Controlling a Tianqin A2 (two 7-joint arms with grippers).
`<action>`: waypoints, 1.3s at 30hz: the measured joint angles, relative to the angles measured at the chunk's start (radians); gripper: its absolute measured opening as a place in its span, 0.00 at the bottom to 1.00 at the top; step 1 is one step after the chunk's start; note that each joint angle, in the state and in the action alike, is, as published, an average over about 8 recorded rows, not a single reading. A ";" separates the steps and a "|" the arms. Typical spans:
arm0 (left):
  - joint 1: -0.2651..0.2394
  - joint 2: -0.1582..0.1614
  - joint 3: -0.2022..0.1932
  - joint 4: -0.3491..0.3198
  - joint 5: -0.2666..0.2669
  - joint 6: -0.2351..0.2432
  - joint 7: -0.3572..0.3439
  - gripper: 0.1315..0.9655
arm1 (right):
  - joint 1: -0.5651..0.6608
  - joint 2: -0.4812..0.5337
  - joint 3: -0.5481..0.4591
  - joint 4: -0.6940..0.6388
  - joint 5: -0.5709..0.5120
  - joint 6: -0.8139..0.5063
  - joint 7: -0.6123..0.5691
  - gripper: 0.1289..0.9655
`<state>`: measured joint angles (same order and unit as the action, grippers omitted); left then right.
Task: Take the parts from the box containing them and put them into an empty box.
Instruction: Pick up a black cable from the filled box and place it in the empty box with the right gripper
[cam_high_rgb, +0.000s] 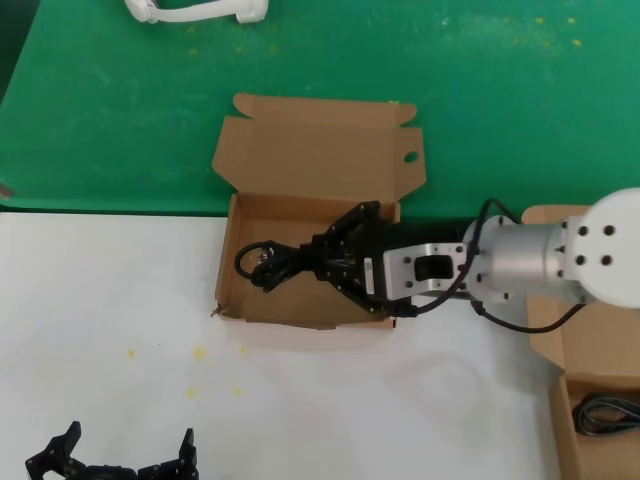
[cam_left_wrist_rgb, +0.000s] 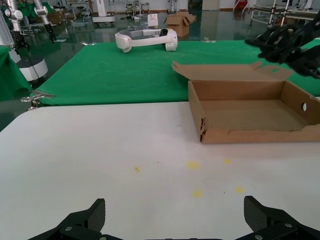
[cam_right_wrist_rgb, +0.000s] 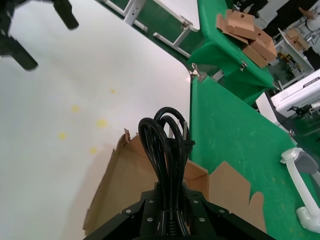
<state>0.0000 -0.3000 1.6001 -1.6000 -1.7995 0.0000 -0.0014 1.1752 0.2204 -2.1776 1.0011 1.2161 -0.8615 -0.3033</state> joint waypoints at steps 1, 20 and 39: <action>0.000 0.000 0.000 0.000 0.000 0.000 0.000 1.00 | 0.005 -0.012 0.000 -0.027 0.007 0.010 -0.027 0.11; 0.000 0.000 0.000 0.000 0.000 0.000 0.001 1.00 | 0.151 -0.205 0.038 -0.620 0.295 0.225 -0.556 0.11; 0.000 0.000 0.000 0.000 0.000 0.000 0.001 1.00 | 0.157 -0.202 -0.005 -0.647 0.379 0.260 -0.526 0.19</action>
<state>0.0000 -0.3000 1.6001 -1.6000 -1.7995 0.0000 -0.0006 1.3326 0.0183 -2.1830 0.3538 1.5954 -0.6011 -0.8288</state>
